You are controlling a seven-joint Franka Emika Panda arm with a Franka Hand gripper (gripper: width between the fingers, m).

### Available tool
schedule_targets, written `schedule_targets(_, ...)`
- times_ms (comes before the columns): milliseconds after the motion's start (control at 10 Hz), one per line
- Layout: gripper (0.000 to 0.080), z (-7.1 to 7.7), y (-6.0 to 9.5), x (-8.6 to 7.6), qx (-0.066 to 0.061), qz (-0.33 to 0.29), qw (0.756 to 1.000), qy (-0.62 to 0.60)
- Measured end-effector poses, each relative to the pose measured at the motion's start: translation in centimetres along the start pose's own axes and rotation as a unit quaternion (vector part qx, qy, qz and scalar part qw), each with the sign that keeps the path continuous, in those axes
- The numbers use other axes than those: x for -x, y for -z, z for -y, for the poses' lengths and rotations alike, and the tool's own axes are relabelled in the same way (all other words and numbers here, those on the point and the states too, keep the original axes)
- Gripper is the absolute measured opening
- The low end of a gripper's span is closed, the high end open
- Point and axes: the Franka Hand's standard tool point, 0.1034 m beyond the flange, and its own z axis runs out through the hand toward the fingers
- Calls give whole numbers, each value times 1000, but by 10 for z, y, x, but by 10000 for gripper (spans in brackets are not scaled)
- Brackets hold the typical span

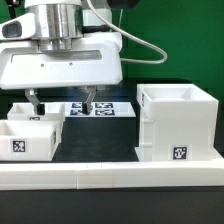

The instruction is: Assemble drawer

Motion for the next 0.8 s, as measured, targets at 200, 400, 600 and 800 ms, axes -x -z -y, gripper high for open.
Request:
schedule_targets(200,649,-2,-14,9,10,14,1000,-16)
schedule_targets(400,649,-14,-29,15,21,15,1000,-7)
schedule_targets(600,649,-27,-40,18,29,12,999,14)
schedule_targets(800,649,-34,-50,20,37,6,999,40)
